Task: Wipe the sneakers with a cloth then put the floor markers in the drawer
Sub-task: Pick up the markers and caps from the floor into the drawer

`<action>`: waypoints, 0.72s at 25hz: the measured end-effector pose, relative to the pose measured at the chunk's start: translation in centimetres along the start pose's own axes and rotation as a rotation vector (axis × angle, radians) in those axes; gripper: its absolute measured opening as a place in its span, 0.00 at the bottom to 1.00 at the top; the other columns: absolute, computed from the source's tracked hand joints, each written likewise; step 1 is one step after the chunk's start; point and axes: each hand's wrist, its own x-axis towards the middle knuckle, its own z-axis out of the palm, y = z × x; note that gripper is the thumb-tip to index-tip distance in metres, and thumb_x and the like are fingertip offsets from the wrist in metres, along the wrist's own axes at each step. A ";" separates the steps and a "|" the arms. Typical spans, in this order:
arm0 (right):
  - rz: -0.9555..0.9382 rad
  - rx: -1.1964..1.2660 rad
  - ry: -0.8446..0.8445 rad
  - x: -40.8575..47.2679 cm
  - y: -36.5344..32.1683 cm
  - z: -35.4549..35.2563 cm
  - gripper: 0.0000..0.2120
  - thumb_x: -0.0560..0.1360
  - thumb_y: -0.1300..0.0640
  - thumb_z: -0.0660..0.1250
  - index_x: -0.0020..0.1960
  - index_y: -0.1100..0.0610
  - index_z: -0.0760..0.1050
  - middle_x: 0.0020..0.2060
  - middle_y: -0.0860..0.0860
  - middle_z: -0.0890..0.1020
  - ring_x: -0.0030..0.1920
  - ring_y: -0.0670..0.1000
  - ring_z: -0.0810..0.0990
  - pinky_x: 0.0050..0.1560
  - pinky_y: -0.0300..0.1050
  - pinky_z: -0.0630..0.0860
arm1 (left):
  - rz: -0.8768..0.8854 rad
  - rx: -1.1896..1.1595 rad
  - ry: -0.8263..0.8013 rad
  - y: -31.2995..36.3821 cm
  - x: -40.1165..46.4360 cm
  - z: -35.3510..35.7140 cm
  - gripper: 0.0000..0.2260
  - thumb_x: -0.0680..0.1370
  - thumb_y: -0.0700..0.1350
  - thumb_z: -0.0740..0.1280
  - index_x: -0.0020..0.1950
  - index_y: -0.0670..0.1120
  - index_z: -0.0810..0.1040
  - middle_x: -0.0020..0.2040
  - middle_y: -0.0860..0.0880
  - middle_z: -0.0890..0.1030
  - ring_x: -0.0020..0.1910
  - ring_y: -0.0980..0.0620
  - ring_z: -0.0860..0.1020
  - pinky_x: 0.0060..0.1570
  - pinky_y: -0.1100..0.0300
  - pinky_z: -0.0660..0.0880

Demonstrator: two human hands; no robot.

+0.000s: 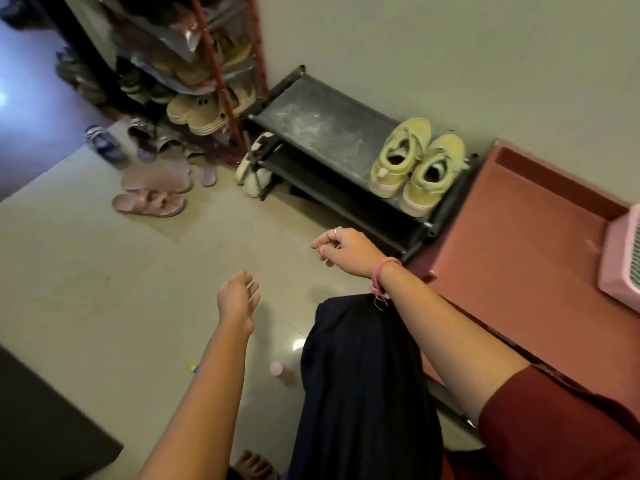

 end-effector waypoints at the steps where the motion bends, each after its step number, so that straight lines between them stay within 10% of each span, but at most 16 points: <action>1: 0.014 0.016 -0.013 1.0 -0.7 1.4 0.12 0.76 0.63 0.59 0.54 0.56 0.78 0.41 0.51 0.81 0.40 0.49 0.80 0.44 0.39 0.76 | 0.005 -0.004 0.042 0.1 0.8 -1.6 0.07 0.81 0.43 0.61 0.58 0.45 0.73 0.55 0.47 0.77 0.52 0.50 0.77 0.52 0.58 0.74; 8: 0.112 0.028 -0.118 5.7 -0.8 10.6 0.11 0.76 0.62 0.58 0.52 0.54 0.78 0.39 0.46 0.79 0.43 0.48 0.80 0.39 0.35 0.72 | 0.027 0.189 0.230 -4.0 8.1 -10.2 0.15 0.77 0.42 0.59 0.59 0.36 0.74 0.43 0.44 0.76 0.41 0.46 0.76 0.44 0.55 0.73; 11: 0.140 0.004 -0.130 7.1 0.7 12.8 0.10 0.76 0.62 0.59 0.50 0.57 0.78 0.41 0.46 0.80 0.41 0.47 0.79 0.39 0.35 0.71 | 0.018 0.493 0.200 -8.5 11.1 -11.8 0.17 0.75 0.41 0.61 0.60 0.34 0.75 0.49 0.43 0.79 0.50 0.41 0.77 0.48 0.56 0.71; 18: 0.190 -0.166 -0.132 8.6 4.3 14.5 0.08 0.76 0.58 0.62 0.52 0.51 0.78 0.40 0.45 0.78 0.38 0.42 0.76 0.36 0.30 0.67 | 0.123 1.437 -0.288 -20.5 14.9 -11.3 0.19 0.78 0.37 0.56 0.70 0.42 0.66 0.68 0.44 0.67 0.62 0.45 0.72 0.59 0.56 0.70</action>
